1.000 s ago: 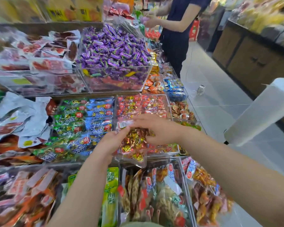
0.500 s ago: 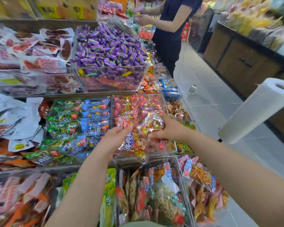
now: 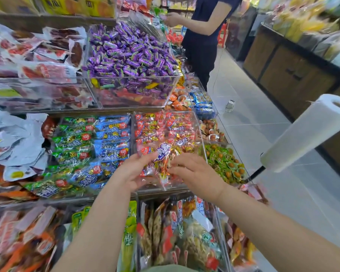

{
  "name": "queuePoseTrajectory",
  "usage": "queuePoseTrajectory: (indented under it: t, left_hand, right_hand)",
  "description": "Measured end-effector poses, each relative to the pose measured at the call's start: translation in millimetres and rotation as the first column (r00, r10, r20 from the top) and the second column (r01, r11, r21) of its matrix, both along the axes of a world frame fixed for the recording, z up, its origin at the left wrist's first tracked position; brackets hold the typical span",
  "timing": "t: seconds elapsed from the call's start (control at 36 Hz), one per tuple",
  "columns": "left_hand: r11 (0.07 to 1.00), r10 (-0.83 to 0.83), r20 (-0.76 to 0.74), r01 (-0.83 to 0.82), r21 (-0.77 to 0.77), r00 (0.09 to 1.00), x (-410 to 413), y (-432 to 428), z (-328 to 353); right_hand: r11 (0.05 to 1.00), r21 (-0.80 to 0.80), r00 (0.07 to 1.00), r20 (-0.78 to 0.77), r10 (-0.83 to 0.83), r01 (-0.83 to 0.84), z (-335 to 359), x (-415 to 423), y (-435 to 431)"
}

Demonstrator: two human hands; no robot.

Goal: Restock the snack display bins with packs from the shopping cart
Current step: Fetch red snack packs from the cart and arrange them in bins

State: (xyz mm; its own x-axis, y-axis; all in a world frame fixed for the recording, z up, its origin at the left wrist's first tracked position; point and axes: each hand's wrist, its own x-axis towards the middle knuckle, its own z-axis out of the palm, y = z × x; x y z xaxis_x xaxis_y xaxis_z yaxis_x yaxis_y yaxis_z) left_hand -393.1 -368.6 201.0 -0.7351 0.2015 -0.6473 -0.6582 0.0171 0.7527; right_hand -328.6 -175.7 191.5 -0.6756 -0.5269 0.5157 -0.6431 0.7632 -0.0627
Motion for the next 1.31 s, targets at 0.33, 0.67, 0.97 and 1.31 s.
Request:
queuePoseTrajectory:
  t: [0.33,0.67,0.97,1.31]
  left_hand:
    - [0.968,-0.198,-0.278,0.143,-0.204,0.940,-4.2,6.4,-5.4]
    - [0.886,-0.257,-0.356,0.071,-0.458,0.898,-9.3,8.3,-7.0]
    - [0.852,-0.256,-0.360,0.033,-0.523,0.897,-16.1,-6.3,-2.7]
    - [0.851,-0.268,-0.343,0.055,-0.522,0.900,-14.2,-3.7,-4.3]
  right_hand:
    - [0.971,-0.020,0.826,0.530,-0.193,0.240,16.9,-29.5,21.4]
    - [0.950,0.118,0.706,0.644,-0.294,0.288,22.0,-59.7,47.7]
    - [0.806,0.512,0.673,0.487,-0.556,0.295,-25.8,-75.7,42.2]
    - [0.841,0.479,0.756,0.447,-0.479,0.250,-26.7,-93.7,47.9]
